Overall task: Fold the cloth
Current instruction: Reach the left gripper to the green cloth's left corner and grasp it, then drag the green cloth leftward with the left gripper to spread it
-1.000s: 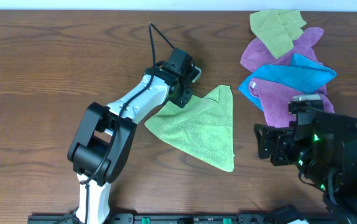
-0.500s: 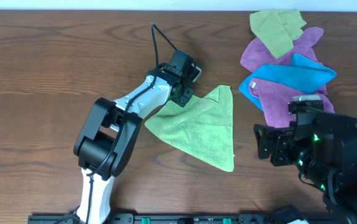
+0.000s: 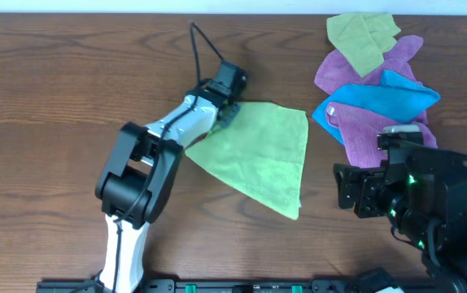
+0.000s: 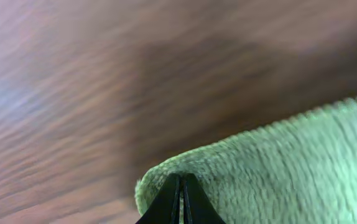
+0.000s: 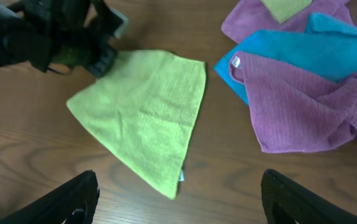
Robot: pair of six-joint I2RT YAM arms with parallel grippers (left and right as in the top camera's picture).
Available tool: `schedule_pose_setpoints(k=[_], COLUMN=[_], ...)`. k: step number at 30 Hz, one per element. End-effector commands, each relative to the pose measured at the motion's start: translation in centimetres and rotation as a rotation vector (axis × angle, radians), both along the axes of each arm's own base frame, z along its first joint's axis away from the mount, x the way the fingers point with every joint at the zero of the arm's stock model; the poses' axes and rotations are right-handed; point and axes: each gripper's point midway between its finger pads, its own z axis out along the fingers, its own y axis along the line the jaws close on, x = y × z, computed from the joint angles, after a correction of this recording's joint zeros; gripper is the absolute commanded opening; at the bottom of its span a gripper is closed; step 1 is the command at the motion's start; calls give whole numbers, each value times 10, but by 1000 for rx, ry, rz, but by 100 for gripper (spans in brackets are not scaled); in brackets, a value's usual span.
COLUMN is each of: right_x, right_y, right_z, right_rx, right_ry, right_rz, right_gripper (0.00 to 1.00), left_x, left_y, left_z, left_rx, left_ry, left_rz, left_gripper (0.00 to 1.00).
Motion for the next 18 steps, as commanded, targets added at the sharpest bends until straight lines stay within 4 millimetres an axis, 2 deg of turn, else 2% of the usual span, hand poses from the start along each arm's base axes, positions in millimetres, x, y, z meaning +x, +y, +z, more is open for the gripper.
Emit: schedule_pose_setpoints(k=[1, 5, 8, 11, 15, 18], right_x=[5, 13, 20, 30, 51, 65], right_y=[-1, 3, 6, 10, 23, 29], right_z=[-2, -12, -22, -34, -55, -59], right_rx=[-15, -31, -50, -68, -74, -71], right_ry=[16, 59, 104, 153, 220, 212], right_rz=[-14, -13, -13, -11, 11, 17], right_gripper=[83, 82, 78, 76, 68, 70], left_x=[14, 22, 25, 27, 37, 44], left_y=[53, 84, 98, 102, 101, 100], left_z=[-11, -11, -12, -12, -7, -3], left_rx=[102, 96, 76, 64, 47, 35], left_ry=[-4, 0, 10, 10, -33, -65], left_rz=[107, 170, 195, 203, 207, 210], left_gripper=[6, 6, 6, 5, 5, 6])
